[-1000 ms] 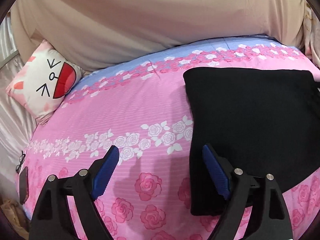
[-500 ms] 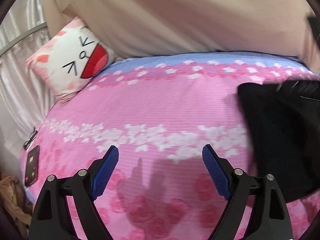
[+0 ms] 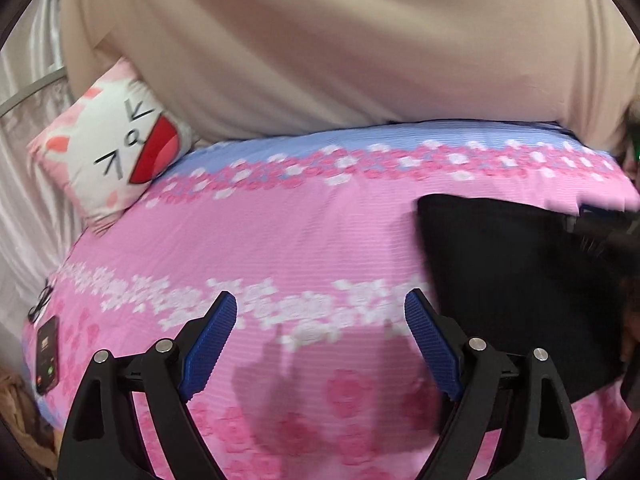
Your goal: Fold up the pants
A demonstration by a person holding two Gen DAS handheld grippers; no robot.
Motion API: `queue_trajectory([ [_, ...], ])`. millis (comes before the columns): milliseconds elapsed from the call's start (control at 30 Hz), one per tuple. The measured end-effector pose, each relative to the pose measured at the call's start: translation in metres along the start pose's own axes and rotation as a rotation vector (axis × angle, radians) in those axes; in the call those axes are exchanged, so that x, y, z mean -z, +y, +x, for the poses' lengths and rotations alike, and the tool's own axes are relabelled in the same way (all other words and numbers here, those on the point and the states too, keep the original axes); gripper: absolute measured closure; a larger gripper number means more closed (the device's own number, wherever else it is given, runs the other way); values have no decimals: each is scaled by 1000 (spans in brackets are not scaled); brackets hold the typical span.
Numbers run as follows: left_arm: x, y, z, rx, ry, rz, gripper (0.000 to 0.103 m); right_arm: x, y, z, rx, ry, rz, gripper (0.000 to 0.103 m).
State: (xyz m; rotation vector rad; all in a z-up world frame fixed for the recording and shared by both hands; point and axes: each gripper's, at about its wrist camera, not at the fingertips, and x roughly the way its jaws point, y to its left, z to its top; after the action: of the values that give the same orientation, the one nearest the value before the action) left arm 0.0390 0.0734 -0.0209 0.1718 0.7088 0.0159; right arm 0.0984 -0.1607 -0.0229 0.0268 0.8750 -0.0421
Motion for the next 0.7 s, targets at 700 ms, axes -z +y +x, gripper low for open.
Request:
queue_trajectory([
  [700, -2, -85, -9, 26, 11, 128, 17, 21, -48, -58, -105, -60, 98, 49],
])
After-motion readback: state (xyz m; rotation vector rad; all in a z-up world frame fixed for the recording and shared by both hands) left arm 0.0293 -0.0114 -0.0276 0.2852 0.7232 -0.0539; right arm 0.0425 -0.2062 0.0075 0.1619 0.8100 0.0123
